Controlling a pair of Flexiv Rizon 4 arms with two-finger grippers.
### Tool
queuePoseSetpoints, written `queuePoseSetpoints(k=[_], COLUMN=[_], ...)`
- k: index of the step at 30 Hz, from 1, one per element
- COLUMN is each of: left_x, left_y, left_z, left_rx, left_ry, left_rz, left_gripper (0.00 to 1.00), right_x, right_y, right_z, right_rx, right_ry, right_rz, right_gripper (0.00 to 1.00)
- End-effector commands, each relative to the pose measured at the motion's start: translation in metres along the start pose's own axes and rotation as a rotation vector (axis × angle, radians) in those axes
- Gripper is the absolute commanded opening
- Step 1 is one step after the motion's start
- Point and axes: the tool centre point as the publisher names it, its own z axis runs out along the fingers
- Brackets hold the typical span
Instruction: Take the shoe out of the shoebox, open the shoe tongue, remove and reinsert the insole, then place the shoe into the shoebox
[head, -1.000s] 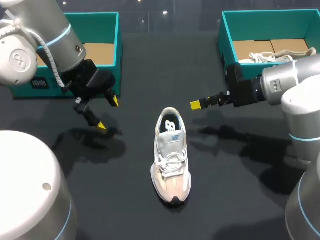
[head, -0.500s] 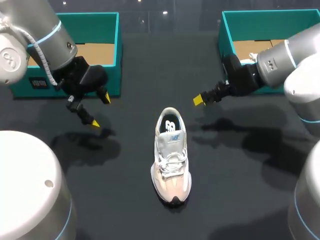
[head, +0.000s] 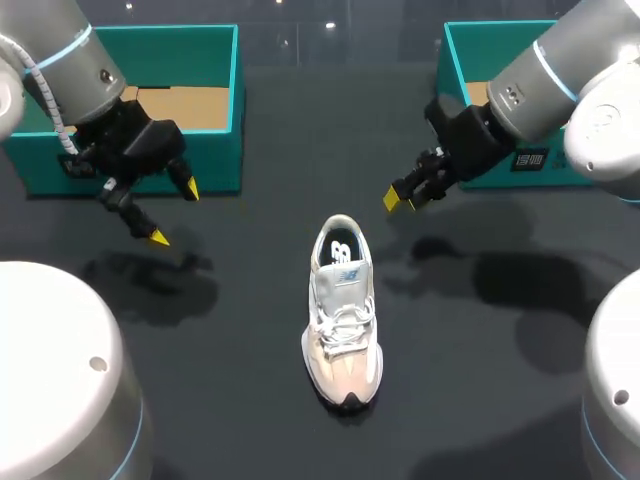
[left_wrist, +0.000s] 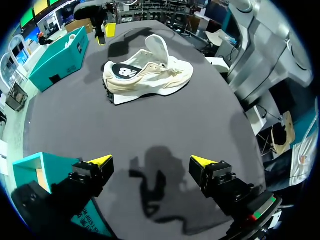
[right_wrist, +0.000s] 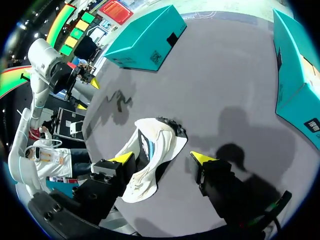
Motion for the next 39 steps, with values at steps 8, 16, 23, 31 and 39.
queuePoseSetpoints(k=[8,16,23,31,39], left_x=[-0.009,-0.014,-0.018,-0.025,-0.030], left_y=[0.027,0.046,0.061,0.079,0.089], left_z=[-0.028,-0.044,-0.052,-0.061,-0.065], left_rx=[-0.012,-0.018,-0.027,-0.024,-0.011], left_ry=[0.047,0.091,0.112,0.124,0.137], left_rz=[0.074,0.159,0.206,0.246,0.282], left_gripper=[1.00,1.00,1.00,1.00,1.00], right_x=[0.036,0.063,0.087,0.104,0.107], right_y=[-0.002,-0.006,-0.006,-0.004,0.000], right_z=[0.007,0.016,0.030,0.044,0.048], right_rx=[-0.043,-0.063,-0.081,-0.094,-0.104], right_ry=[-0.115,-0.231,-0.271,-0.322,-0.353], right_rz=[0.039,0.100,0.134,0.210,0.244], right_gripper=[0.59,0.58,0.54,0.46,0.00])
